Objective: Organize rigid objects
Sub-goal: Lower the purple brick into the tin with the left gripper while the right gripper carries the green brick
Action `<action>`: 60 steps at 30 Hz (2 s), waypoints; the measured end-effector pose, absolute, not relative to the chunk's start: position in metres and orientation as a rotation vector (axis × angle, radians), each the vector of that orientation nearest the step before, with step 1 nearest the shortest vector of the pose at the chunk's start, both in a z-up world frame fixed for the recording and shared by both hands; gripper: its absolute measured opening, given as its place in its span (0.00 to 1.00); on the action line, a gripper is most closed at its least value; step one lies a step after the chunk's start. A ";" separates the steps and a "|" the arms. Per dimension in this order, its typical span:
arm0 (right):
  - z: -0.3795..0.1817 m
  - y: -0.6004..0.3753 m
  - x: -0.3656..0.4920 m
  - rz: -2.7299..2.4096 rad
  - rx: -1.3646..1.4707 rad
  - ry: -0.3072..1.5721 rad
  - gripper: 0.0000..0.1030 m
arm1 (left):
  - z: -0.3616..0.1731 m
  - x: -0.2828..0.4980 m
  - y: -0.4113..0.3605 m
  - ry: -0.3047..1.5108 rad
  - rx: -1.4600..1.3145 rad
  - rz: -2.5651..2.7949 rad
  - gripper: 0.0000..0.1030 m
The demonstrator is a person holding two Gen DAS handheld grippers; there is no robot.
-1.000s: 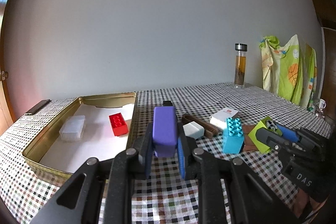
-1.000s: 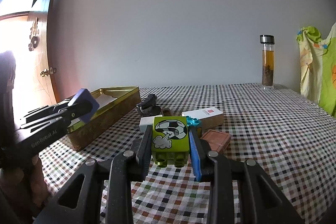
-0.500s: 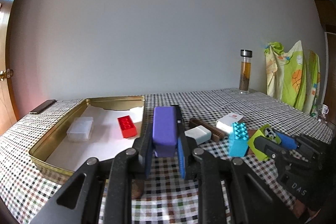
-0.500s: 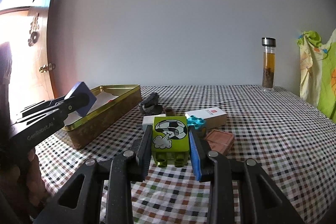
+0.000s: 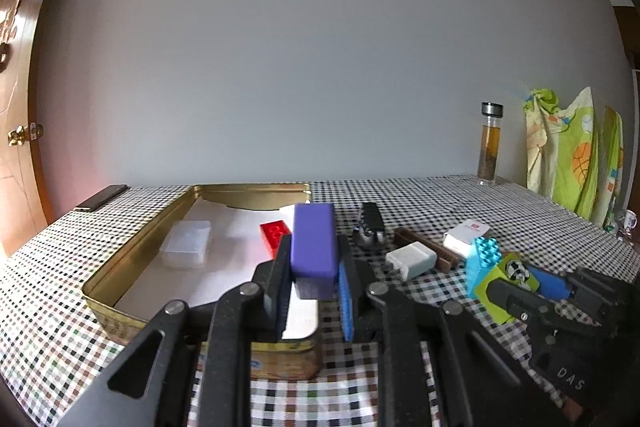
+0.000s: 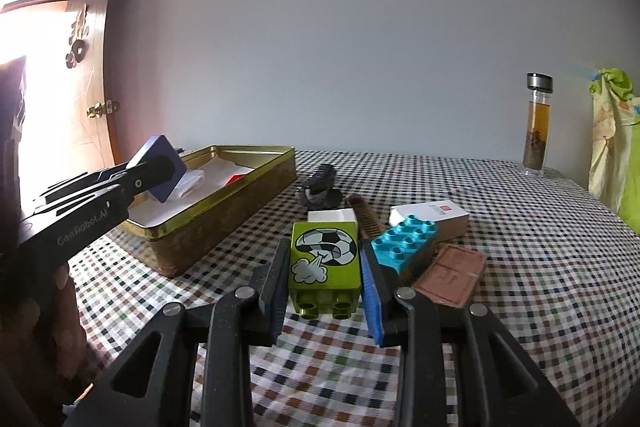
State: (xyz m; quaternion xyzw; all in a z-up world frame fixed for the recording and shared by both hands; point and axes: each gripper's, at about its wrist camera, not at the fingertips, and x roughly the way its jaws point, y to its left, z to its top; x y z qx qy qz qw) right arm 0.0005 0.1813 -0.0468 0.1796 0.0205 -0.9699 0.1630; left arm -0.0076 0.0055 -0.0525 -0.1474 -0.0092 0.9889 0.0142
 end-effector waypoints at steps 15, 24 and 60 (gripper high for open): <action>-0.035 0.141 0.001 -2.676 0.475 0.102 0.33 | -0.052 -0.007 -0.030 -0.101 -0.487 3.132 0.18; -0.031 0.119 -0.009 -2.597 0.472 0.080 0.33 | -0.052 -0.008 -0.048 -0.126 -0.503 3.157 0.18; -0.033 0.075 -0.015 -2.429 0.551 0.099 0.34 | -0.057 -0.025 -0.086 -0.173 -0.658 3.165 0.18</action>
